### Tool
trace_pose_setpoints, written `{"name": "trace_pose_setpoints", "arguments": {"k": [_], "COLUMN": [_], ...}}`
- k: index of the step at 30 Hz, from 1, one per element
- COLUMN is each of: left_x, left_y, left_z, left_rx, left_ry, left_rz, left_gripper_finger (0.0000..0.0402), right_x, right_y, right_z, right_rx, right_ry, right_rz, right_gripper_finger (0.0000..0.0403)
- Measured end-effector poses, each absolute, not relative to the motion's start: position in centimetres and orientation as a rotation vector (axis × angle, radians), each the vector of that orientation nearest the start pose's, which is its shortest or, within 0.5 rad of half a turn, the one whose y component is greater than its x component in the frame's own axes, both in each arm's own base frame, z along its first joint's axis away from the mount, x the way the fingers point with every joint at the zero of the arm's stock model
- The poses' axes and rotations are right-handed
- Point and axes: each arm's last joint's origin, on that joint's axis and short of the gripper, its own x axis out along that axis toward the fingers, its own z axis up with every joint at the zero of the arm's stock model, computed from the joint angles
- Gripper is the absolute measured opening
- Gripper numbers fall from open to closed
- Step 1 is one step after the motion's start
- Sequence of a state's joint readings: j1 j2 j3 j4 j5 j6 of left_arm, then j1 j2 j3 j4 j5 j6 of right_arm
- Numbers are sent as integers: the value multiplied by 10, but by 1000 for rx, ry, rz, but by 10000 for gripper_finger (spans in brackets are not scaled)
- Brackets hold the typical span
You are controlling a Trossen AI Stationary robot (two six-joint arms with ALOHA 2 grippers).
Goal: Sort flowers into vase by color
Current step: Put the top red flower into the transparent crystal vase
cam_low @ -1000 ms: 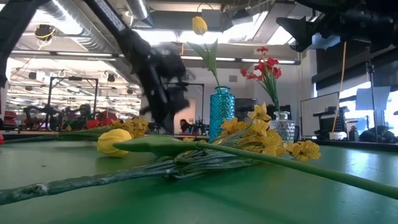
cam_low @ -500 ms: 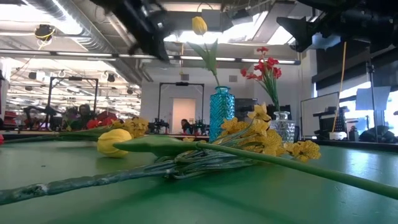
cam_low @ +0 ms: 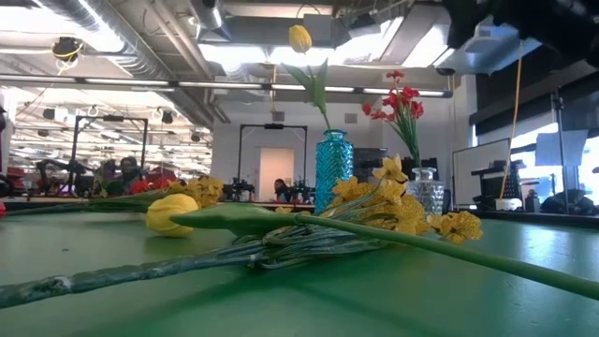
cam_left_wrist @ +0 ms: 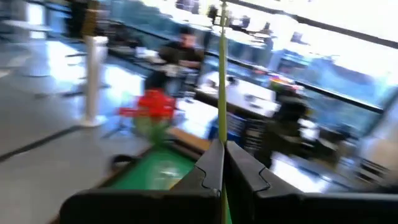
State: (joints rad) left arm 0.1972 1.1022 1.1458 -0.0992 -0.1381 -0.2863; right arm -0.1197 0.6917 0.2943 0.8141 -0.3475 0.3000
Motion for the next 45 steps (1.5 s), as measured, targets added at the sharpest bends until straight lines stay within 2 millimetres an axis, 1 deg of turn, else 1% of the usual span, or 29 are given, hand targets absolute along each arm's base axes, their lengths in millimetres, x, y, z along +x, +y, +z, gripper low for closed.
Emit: {"name": "trace_pose_setpoints", "arguments": {"k": [3, 6, 9, 11, 14, 16, 19, 21, 24, 28, 35, 39, 42, 45], "left_x": [251, 271, 289, 301, 317, 326, 335, 339, 342, 342, 339, 338, 337, 337], "left_y": [27, 6, -10, -17, -25, -28, -31, -31, -31, -33, -48, -53, -56, -56], "left_z": [399, 391, 381, 371, 357, 350, 339, 334, 329, 326, 322, 322, 322, 322], "left_rx": [-278, -264, -246, -241, -237, -237, -237, -237, -251, -252, -227, -215, -196, -191], "left_ry": [18, 14, 12, 32, 49, 48, 65, 81, 98, 129, 162, 164, 165, 162], "left_rz": [254, 209, 192, 197, 196, 191, 189, 193, 197, 196, 208, 231, 236, 249], "left_gripper_finger": [0, 0, 0, 0, 0, 0, 0, 0, 0, 0, 0, 0, 0, 0], "right_x": [152, 152, 154, 158, 171, 184, 205, 218, 232, 239, 231, 226, 221, 218], "right_y": [0, 6, 10, 12, 13, 13, 15, 16, 17, 17, 17, 16, 16, 15], "right_z": [274, 276, 279, 283, 293, 296, 302, 308, 315, 325, 333, 335, 335, 334], "right_rx": [162, 131, 114, 117, 120, 118, 71, 48, 37, 19, 20, 20, 20, 22], "right_ry": [-411, -451, -462, -458, -421, -350, -288, -277, -275, -298, -323, -302, -272, -239], "right_rz": [269, 209, 164, 147, 136, 129, 119, 115, 120, 121, 117, 111, 108, 90], "right_gripper_finger": [298, 298, 298, 298, 298, 298, 298, 298, 298, 298, 298, 296, 284, 258]}}
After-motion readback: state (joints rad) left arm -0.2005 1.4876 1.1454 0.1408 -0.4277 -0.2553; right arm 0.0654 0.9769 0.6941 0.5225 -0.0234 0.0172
